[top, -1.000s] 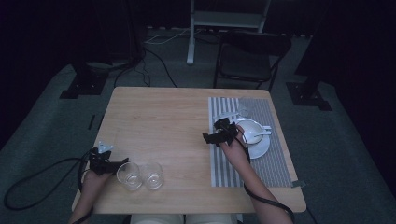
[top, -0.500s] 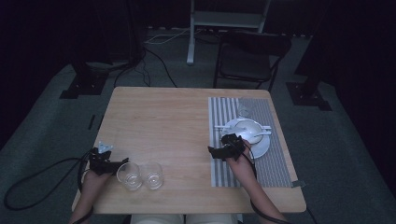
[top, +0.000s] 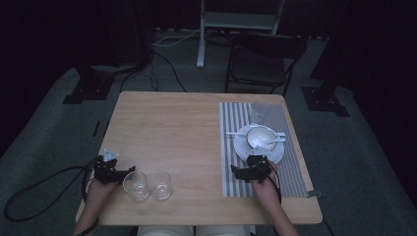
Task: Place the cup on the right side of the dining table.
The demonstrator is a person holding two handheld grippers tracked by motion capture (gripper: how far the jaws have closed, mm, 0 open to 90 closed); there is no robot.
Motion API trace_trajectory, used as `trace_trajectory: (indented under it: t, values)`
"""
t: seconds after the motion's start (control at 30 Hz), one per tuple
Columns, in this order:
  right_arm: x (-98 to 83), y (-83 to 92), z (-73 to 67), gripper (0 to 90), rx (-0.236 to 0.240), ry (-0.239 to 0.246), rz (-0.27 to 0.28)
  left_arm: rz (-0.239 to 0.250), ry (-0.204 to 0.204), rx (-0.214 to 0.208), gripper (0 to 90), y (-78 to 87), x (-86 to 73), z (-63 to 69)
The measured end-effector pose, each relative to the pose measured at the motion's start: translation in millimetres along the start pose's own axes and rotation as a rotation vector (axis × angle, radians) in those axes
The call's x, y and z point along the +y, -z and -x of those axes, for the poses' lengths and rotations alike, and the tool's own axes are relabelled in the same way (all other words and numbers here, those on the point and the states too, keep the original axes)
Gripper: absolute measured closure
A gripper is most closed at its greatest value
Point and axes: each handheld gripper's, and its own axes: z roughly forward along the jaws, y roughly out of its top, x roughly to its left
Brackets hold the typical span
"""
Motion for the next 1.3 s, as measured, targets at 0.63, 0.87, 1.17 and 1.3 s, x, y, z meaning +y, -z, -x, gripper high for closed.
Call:
trace_trajectory:
  t: [0.63,0.87,1.17,1.3]
  values:
    - [-52.1,35.9,42.3,12.6,-0.105,-0.148,0.025,0.0,0.001,0.001,3.1,0.1,-0.1,0.1]
    - [-65.3,46.5,54.0,12.6,-0.152,-0.181,0.033,0.0,0.001,0.002,3.1,0.1,-0.1,0.1]
    - [-86.8,56.3,78.6,12.6,-0.229,-0.241,0.045,-0.001,0.001,0.003,3.1,0.2,-0.2,0.1]
    - [-94.5,61.0,90.2,12.6,-0.269,-0.259,0.05,-0.001,0.002,0.003,3.1,0.2,-0.2,0.1]
